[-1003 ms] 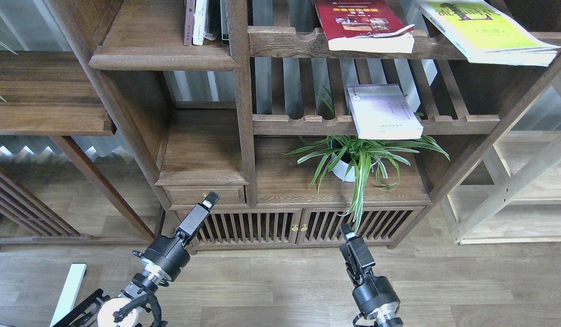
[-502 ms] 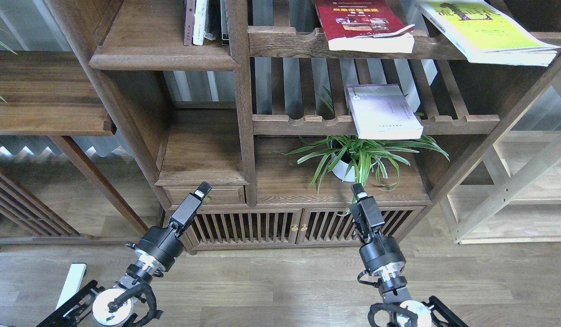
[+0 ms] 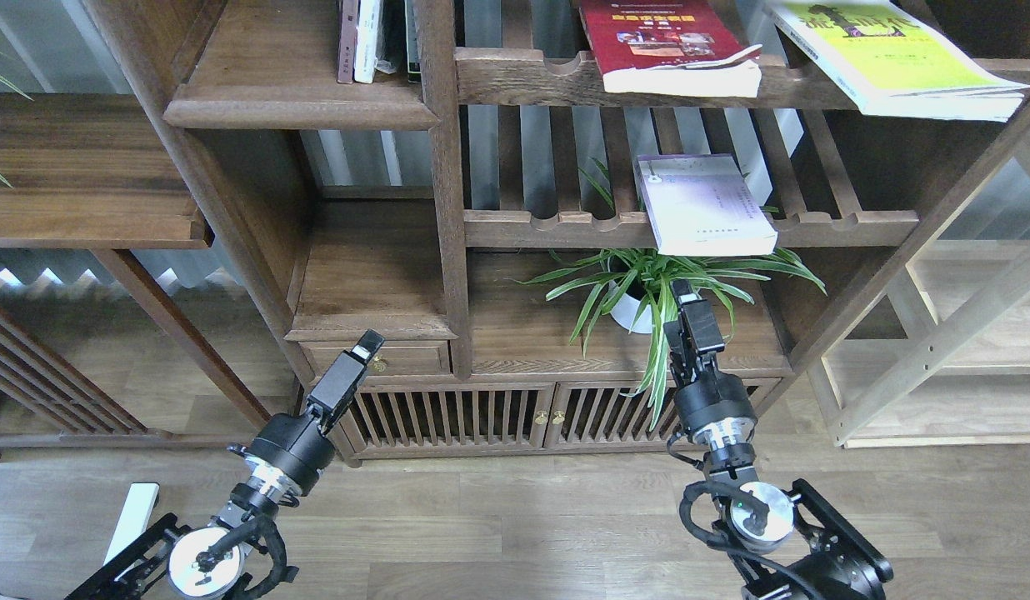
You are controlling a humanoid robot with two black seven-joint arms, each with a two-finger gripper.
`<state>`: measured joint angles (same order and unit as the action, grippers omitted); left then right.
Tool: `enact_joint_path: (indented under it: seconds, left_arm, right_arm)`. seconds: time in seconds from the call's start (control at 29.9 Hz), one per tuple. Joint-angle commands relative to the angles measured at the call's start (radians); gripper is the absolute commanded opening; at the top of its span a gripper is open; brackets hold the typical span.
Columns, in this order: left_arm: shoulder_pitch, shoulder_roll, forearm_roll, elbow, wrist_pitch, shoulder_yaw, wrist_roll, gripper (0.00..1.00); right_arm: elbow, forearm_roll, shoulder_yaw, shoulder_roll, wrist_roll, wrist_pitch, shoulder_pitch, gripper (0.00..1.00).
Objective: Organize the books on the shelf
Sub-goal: 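Reach the right gripper up to the white book on the middle shelf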
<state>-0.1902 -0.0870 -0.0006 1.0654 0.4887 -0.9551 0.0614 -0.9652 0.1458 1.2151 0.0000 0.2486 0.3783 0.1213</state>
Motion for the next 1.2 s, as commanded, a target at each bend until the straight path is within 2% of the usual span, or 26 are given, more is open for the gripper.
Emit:
enact_joint_path:
  seconds: [0.0,0.84,1.17]
  left_arm:
    - [0.000,-0.008,-0.003,0.001,0.000,-0.002,0.002,1.00]
    - [-0.002,-0.059,-0.059,0.002,0.000,-0.014,0.002,1.00]
    - [0.000,-0.071,-0.061,0.004,0.000,-0.019,0.002,1.00]
  right_arm:
    - [0.066,0.009,0.014,0.000,0.009,-0.001,0.046,1.00]
    - [0.307,0.011,0.052,0.000,0.014,-0.004,0.293,1.00]
    - [0.323,0.011,0.075,0.000,0.014,-0.079,0.320,1.00]
